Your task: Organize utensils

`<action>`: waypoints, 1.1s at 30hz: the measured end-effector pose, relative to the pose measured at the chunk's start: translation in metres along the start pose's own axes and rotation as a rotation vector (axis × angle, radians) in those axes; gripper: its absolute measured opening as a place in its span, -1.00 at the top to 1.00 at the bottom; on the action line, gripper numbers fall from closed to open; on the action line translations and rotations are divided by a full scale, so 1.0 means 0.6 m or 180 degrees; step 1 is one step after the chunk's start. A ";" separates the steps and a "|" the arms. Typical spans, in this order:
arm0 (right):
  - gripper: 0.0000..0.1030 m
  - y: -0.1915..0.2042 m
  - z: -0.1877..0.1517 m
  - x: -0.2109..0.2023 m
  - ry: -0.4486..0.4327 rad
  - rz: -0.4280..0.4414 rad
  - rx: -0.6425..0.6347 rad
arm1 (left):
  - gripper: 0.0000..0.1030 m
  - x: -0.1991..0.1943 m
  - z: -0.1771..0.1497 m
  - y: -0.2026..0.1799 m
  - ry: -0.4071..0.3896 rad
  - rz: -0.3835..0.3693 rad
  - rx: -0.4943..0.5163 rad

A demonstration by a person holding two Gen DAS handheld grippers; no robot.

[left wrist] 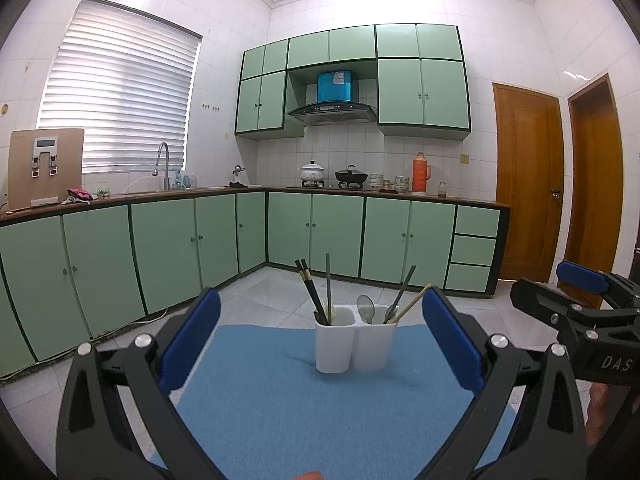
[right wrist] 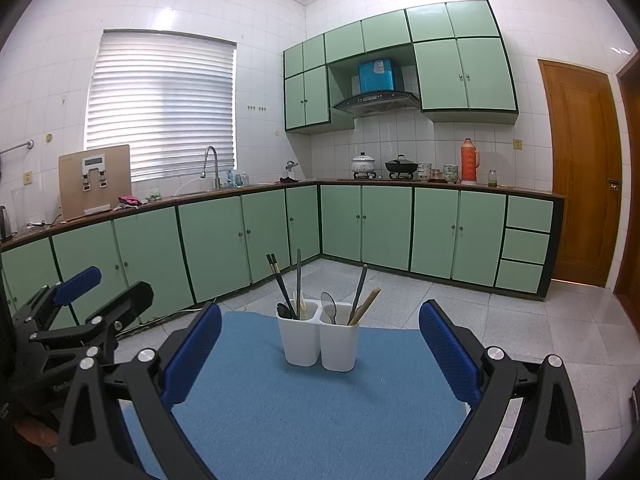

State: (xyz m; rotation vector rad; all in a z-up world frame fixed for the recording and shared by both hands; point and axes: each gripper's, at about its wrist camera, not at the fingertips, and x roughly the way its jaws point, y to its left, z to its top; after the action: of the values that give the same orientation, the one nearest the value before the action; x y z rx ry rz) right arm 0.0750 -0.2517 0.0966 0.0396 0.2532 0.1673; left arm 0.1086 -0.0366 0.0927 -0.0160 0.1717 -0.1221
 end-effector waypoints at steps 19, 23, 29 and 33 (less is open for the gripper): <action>-0.88 0.001 0.000 -0.003 0.0005 0.0005 -0.0004 | -0.90 0.000 -0.001 0.000 0.0011 0.0022 -0.0007; -0.88 0.000 0.000 -0.002 0.0006 0.0005 -0.0005 | -0.90 0.001 -0.001 0.001 0.0022 0.0030 -0.0006; -0.88 0.001 0.000 -0.003 0.0006 0.0005 -0.0008 | -0.90 0.002 -0.004 0.002 0.0042 0.0041 0.0002; -0.88 0.000 0.000 -0.002 0.0006 0.0003 -0.0006 | -0.90 0.003 -0.005 0.003 0.0041 0.0033 -0.0004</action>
State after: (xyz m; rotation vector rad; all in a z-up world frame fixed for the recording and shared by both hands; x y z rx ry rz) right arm 0.0736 -0.2517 0.0968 0.0375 0.2548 0.1686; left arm 0.1099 -0.0348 0.0893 -0.0155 0.1846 -0.1118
